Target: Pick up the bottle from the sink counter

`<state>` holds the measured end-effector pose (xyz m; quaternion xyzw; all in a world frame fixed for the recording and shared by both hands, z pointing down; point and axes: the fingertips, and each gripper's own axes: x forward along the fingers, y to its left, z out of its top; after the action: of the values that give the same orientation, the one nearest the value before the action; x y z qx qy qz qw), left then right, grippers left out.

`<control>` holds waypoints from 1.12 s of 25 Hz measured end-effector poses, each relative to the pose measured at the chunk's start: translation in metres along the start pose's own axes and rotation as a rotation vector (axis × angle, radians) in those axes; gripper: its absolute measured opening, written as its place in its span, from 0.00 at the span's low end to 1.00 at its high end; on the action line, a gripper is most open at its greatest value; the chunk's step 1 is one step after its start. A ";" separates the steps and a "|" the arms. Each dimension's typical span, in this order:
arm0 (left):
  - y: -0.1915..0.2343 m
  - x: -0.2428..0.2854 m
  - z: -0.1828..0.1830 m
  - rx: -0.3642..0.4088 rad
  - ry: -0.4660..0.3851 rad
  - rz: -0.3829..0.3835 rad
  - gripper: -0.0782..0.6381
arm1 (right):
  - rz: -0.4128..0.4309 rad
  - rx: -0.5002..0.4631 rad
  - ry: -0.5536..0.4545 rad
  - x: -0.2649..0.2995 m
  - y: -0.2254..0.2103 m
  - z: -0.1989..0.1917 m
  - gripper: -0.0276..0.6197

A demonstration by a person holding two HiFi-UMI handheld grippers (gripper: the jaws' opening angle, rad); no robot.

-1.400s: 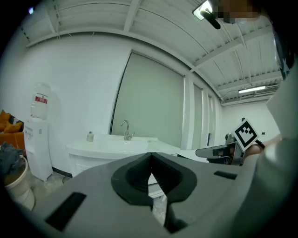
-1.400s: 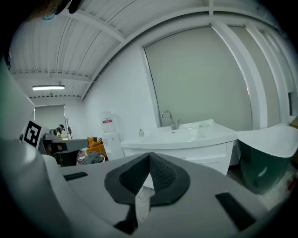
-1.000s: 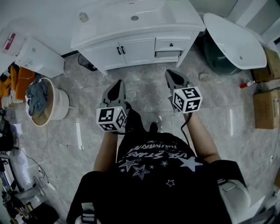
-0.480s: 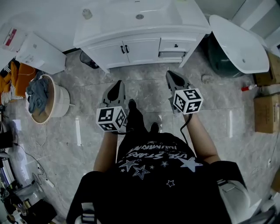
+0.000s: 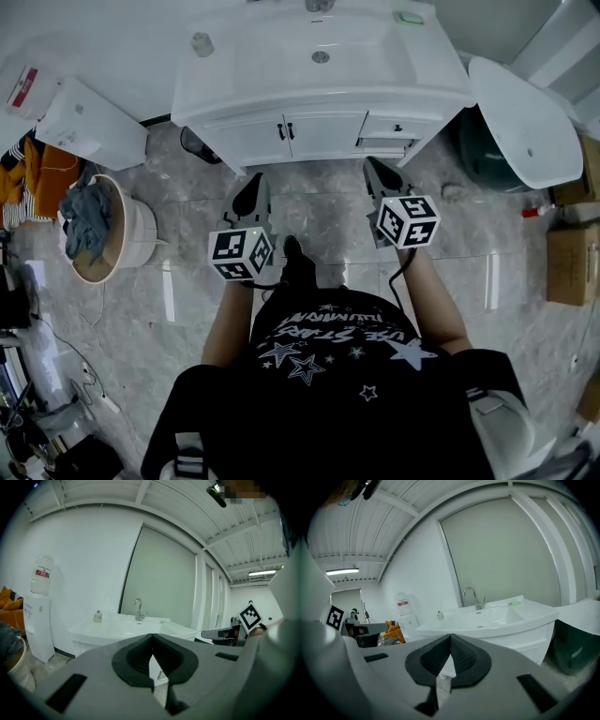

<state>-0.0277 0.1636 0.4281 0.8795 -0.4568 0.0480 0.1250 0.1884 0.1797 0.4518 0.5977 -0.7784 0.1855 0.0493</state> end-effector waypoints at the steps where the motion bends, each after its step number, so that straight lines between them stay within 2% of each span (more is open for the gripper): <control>1: 0.011 0.009 0.005 0.003 -0.003 -0.003 0.12 | -0.002 -0.003 -0.002 0.014 0.001 0.006 0.05; 9: 0.110 0.058 0.048 -0.001 -0.040 -0.001 0.12 | 0.001 -0.022 -0.031 0.122 0.032 0.058 0.05; 13: 0.166 0.064 0.061 -0.008 -0.060 0.045 0.12 | 0.009 -0.037 -0.038 0.169 0.055 0.074 0.05; 17: 0.213 0.067 0.059 -0.040 -0.049 0.084 0.12 | 0.039 -0.063 -0.020 0.206 0.079 0.079 0.05; 24: 0.256 0.074 0.053 -0.092 -0.031 0.119 0.12 | 0.060 -0.087 0.013 0.251 0.091 0.085 0.05; 28: 0.269 0.087 0.057 -0.091 -0.029 0.117 0.12 | 0.075 -0.094 0.027 0.276 0.090 0.086 0.05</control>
<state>-0.1985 -0.0683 0.4372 0.8453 -0.5108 0.0219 0.1553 0.0381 -0.0829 0.4338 0.5625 -0.8074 0.1586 0.0807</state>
